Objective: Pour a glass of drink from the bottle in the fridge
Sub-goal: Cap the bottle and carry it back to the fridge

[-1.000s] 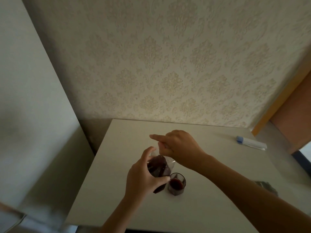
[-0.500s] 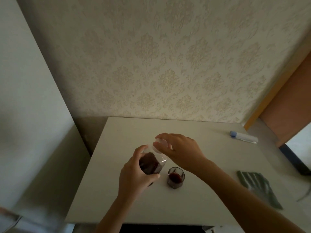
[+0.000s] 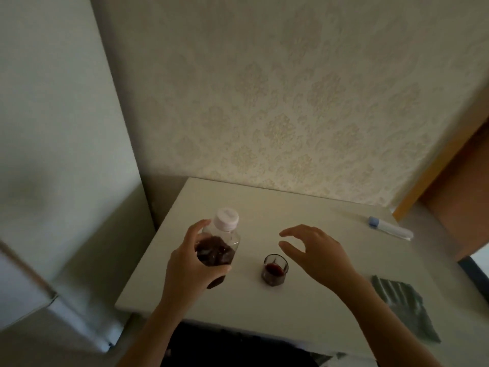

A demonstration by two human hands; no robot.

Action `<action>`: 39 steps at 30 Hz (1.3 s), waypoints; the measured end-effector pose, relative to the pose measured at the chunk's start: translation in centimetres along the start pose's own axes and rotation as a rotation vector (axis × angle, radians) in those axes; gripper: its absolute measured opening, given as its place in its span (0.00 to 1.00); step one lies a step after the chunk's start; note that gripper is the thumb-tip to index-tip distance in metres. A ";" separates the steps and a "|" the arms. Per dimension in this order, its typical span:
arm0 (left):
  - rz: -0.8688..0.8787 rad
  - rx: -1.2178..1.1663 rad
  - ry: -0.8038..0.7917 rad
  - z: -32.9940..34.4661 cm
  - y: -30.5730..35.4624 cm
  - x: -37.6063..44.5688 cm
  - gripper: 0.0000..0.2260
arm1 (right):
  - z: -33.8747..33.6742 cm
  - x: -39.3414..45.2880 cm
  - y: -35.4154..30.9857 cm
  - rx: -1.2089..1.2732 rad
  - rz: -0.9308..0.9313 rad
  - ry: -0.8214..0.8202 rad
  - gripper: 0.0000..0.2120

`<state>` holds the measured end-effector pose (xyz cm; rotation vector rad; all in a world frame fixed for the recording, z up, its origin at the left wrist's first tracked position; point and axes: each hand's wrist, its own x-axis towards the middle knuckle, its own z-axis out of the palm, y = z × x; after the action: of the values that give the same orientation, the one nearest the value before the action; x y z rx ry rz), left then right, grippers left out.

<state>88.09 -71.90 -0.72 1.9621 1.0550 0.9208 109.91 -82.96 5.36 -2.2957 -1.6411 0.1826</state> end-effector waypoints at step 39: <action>-0.458 0.300 0.790 -33.9 -1.2 -51.4 0.43 | 11.2 -29.8 -42.9 0.130 -1.064 -0.317 0.18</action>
<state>38.20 -107.93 2.05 1.4519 2.0833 1.3581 58.17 -96.28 6.40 -1.0803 -2.6485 0.3817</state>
